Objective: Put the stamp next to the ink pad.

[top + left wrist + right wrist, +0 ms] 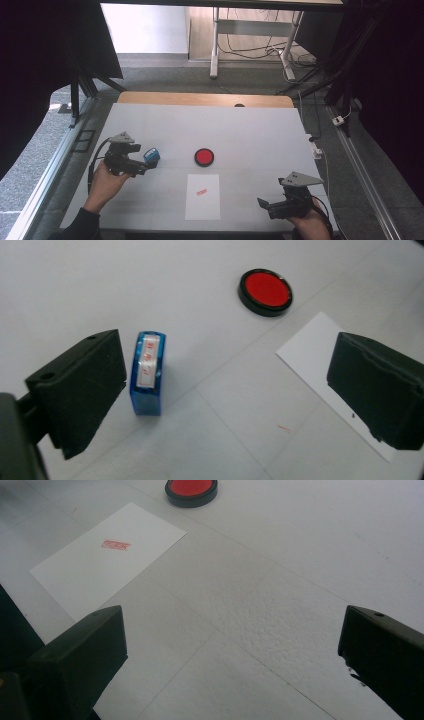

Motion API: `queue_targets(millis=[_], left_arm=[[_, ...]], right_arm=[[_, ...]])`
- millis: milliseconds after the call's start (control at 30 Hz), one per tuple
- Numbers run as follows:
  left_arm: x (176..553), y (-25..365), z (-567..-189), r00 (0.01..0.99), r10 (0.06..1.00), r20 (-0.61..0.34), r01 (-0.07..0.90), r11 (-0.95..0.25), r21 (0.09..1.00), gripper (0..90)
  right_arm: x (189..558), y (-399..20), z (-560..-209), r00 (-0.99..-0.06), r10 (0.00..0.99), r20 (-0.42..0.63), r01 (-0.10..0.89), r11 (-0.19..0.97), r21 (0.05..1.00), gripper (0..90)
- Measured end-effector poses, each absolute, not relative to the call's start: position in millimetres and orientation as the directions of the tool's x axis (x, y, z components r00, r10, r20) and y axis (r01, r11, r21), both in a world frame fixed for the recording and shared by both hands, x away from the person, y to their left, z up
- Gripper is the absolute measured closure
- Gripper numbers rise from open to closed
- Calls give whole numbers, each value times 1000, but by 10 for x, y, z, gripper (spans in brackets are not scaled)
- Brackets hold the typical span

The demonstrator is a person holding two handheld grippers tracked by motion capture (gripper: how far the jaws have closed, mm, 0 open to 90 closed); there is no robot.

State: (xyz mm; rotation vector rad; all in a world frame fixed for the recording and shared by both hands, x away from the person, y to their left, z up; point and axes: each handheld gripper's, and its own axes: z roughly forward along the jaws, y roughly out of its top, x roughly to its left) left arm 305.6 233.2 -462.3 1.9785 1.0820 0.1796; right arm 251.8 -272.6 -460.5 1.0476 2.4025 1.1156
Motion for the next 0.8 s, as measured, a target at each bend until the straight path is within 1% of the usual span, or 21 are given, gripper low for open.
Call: queue_targets(millis=[233,567,800], left_arm=[[2830,2420,-4580,605,746,-278,614,-214,760,0],[2497,2523,-4542,601,754,-263,585,-192,788,0],[2267,2611,-4556,587,776,-230,570,-194,798,0]], right_arm=[[2523,-2735,-4604,-691,722,49,499,426,755,0],[2533,-2744,-4603,-687,724,61,505,415,757,0],[2538,-2748,-4602,-685,725,70,510,409,757,0]])
